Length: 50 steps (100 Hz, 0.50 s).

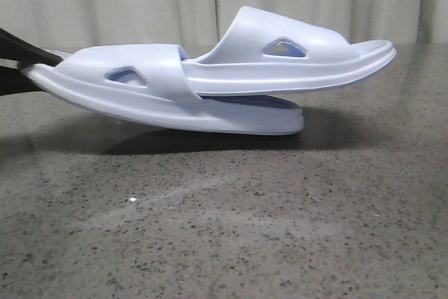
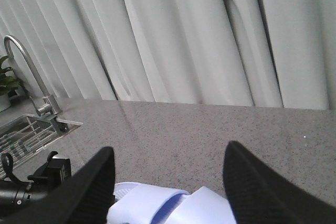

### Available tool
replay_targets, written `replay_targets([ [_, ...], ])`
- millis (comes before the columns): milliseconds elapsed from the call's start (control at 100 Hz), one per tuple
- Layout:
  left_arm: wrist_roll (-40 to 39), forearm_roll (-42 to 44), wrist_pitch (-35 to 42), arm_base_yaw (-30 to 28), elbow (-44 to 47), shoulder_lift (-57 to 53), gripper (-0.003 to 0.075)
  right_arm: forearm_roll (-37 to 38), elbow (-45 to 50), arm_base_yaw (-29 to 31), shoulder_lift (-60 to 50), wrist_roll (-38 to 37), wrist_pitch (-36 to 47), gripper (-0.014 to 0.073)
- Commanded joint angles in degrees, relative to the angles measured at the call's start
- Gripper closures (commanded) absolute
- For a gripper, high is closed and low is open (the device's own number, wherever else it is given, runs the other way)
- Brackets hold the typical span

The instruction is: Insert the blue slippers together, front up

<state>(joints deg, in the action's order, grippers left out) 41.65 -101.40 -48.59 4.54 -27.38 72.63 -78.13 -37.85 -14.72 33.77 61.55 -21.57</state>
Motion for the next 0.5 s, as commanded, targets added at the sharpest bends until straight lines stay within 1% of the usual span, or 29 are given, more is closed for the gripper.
replay_targets([
  [0,0.41,-4.96,-4.02,0.36,-1.84,-0.42,0.0704,-0.96,-1.49,0.05,-0.13,1.02,0.41,0.0207],
  [310,0.52,-2.74,-4.03,0.36,-1.84,-0.42,0.0699,-0.96,-1.49,0.05,-0.13,1.02,0.28,0.0207],
  [380,0.52,-2.53,-4.03,0.36,-1.84,-0.42,0.0671,-0.96,-1.49,0.05,-0.13,1.02,0.28,0.0207],
  [490,0.61,-2.45,-4.03,0.36,-1.84,-0.42,0.0600,-0.96,-1.49,0.05,-0.13,1.02,0.28,0.0207],
])
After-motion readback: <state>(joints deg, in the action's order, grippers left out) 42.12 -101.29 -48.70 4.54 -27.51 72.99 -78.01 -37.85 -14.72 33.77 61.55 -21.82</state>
